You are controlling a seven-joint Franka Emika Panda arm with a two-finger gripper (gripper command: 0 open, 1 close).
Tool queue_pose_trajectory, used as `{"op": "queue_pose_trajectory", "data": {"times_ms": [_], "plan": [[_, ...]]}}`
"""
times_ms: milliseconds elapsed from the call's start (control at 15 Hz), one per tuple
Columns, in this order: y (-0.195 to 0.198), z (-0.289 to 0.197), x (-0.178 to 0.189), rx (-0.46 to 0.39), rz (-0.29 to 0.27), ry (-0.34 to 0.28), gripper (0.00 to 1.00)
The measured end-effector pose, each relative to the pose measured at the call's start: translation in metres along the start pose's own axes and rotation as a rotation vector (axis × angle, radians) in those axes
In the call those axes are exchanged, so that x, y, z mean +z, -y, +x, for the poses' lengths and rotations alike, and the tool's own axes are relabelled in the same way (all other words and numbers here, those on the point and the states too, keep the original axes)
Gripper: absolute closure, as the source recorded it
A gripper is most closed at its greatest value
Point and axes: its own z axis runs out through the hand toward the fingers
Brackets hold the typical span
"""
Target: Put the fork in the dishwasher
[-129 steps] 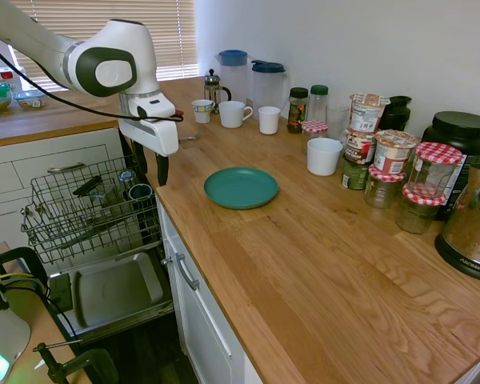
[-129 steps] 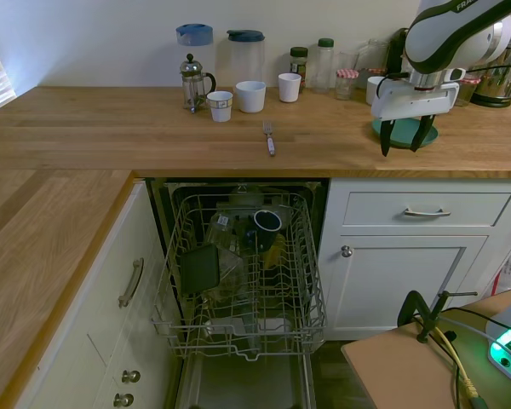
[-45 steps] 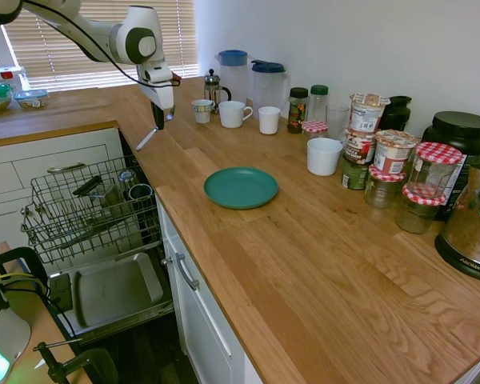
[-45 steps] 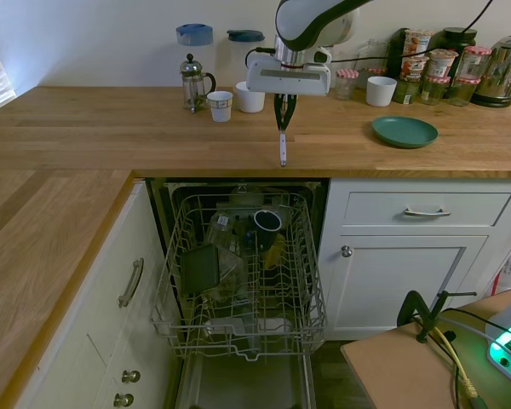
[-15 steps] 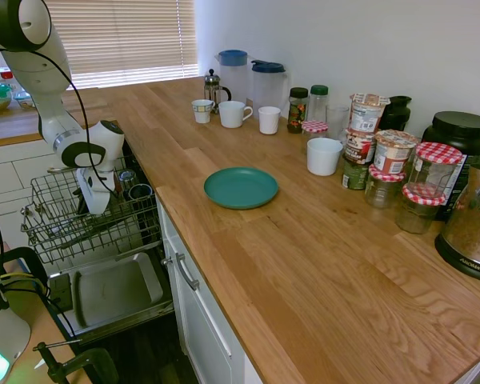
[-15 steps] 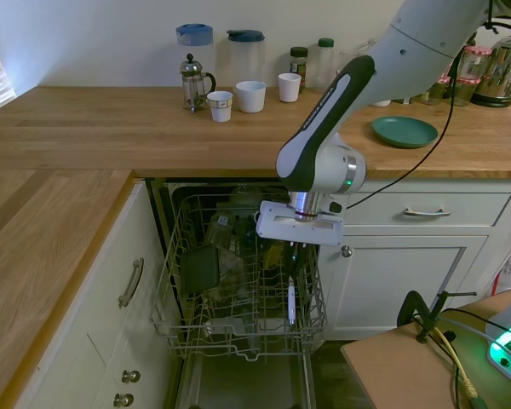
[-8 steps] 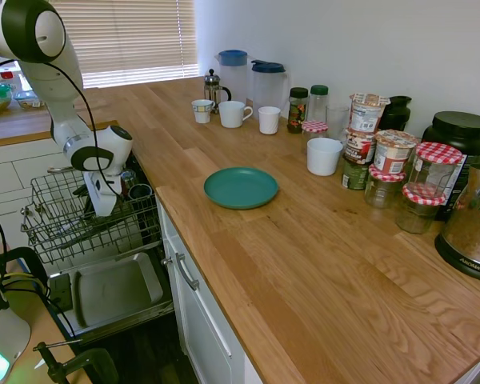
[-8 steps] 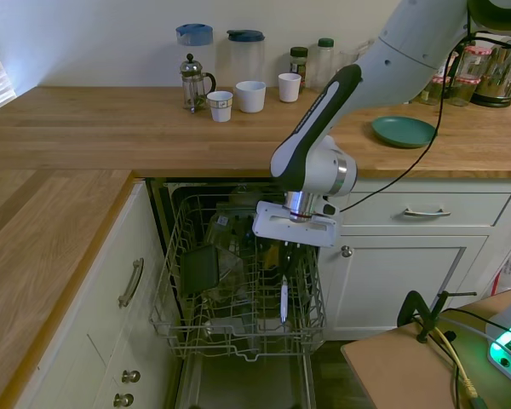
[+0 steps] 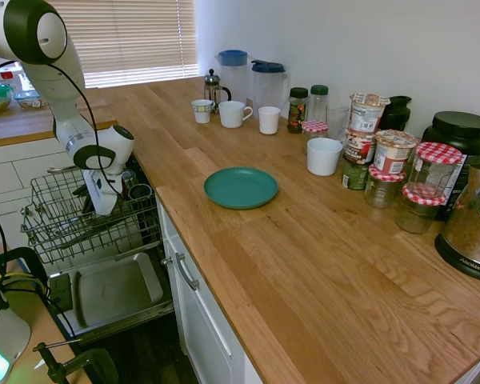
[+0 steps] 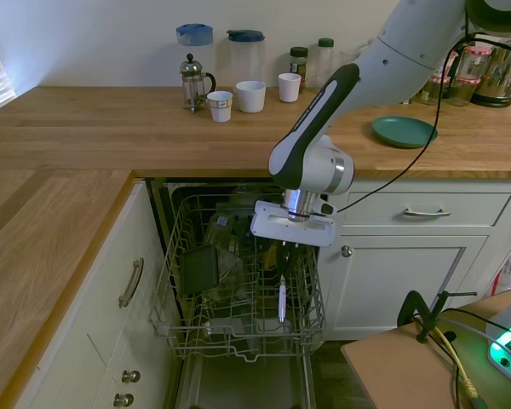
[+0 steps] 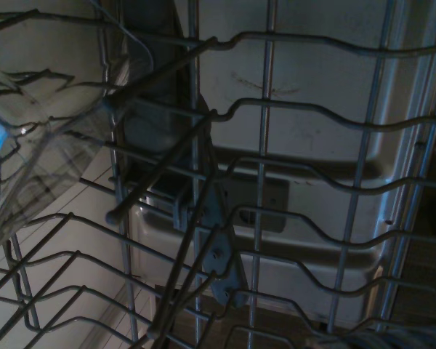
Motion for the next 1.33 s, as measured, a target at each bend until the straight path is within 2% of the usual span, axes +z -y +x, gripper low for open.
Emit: {"op": "queue_pose_trajectory", "data": {"times_ms": [467, 733, 1000, 1333], "plan": [[0.001, -0.006, 0.001, -0.021, -0.002, -0.002, 0.0], [0.006, -0.035, -0.007, -0.072, 0.009, -0.028, 0.0], [-0.001, -0.072, -0.048, -0.084, 0.042, -0.106, 0.0], [-0.024, -0.122, -0.095, -0.045, 0.093, -0.29, 0.0]]}}
